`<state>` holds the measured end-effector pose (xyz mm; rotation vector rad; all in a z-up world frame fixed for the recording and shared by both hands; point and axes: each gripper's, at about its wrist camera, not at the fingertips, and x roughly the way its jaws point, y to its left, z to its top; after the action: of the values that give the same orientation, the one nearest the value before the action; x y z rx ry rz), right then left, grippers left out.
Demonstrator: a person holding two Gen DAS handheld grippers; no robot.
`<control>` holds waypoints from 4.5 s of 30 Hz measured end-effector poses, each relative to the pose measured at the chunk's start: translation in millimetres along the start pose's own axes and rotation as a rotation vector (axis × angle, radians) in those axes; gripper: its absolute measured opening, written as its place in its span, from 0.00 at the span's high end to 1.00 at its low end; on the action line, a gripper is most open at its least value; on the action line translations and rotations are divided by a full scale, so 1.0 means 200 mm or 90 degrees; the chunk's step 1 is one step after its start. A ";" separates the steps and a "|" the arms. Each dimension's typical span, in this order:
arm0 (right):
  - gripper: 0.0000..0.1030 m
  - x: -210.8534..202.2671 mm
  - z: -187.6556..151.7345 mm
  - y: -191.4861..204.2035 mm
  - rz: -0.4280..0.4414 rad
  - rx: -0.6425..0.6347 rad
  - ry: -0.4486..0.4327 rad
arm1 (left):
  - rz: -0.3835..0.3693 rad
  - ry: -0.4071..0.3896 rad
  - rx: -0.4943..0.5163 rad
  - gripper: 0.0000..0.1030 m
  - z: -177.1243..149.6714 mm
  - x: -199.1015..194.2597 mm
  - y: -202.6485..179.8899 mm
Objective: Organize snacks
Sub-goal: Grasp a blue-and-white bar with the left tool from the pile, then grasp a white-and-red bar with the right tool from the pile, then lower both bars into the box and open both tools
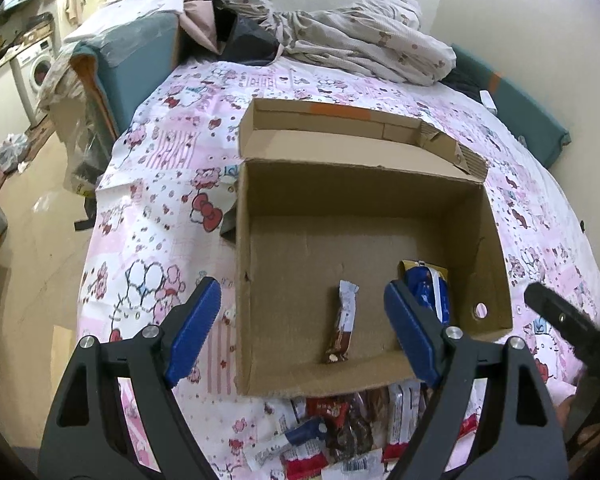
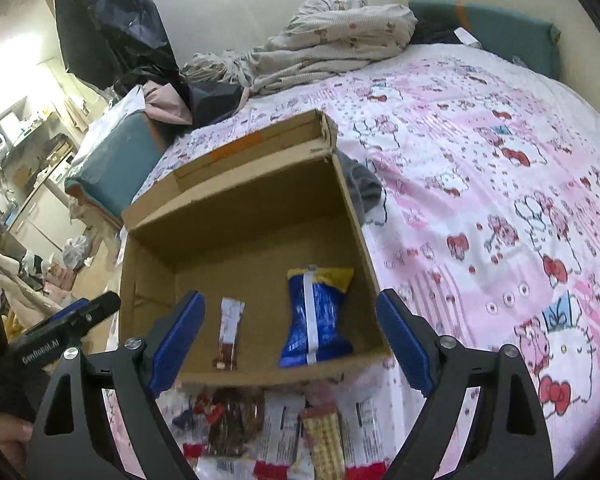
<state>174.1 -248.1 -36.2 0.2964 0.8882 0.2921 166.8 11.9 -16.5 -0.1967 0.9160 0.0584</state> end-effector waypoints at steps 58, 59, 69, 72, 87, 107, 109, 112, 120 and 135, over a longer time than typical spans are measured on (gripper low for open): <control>0.13 0.09 -0.41 -0.32 -0.002 0.234 0.235 | -0.037 0.295 0.065 0.87 -0.60 0.25 0.00; 0.13 0.09 -0.41 -0.32 -0.003 0.233 0.236 | -0.046 0.296 0.048 0.87 -0.61 0.23 0.01; 0.48 0.22 -0.42 -0.30 -0.117 0.162 0.291 | -0.009 0.257 -0.048 0.87 -0.55 0.09 0.17; 0.51 0.28 -0.43 -0.27 -0.152 0.106 0.315 | -0.006 0.257 -0.058 0.87 -0.53 0.11 0.21; 0.69 0.38 -0.48 -0.22 -0.209 0.009 0.343 | 0.013 0.237 -0.072 0.87 -0.51 0.10 0.20; 0.69 -0.05 -0.43 0.04 0.034 0.062 0.252 | 0.067 0.210 -0.080 0.87 -0.52 0.03 0.29; 0.69 -0.08 -0.43 0.07 0.062 0.064 0.239 | 0.060 0.193 -0.093 0.87 -0.50 -0.01 0.30; 0.69 -0.12 -0.39 0.11 0.101 0.059 0.201 | 0.043 0.195 -0.121 0.87 -0.47 -0.06 0.30; 0.69 -0.23 -0.15 0.17 0.162 0.064 0.079 | 0.026 0.096 -0.097 0.87 -0.20 -0.24 0.19; 0.69 -0.02 0.17 0.03 0.101 0.075 0.053 | 0.003 0.060 0.008 0.87 0.16 -0.01 -0.10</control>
<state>196.8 -248.0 -10.6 0.4680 0.9671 0.4017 192.2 -2.5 7.3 -0.1869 1.0099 0.0473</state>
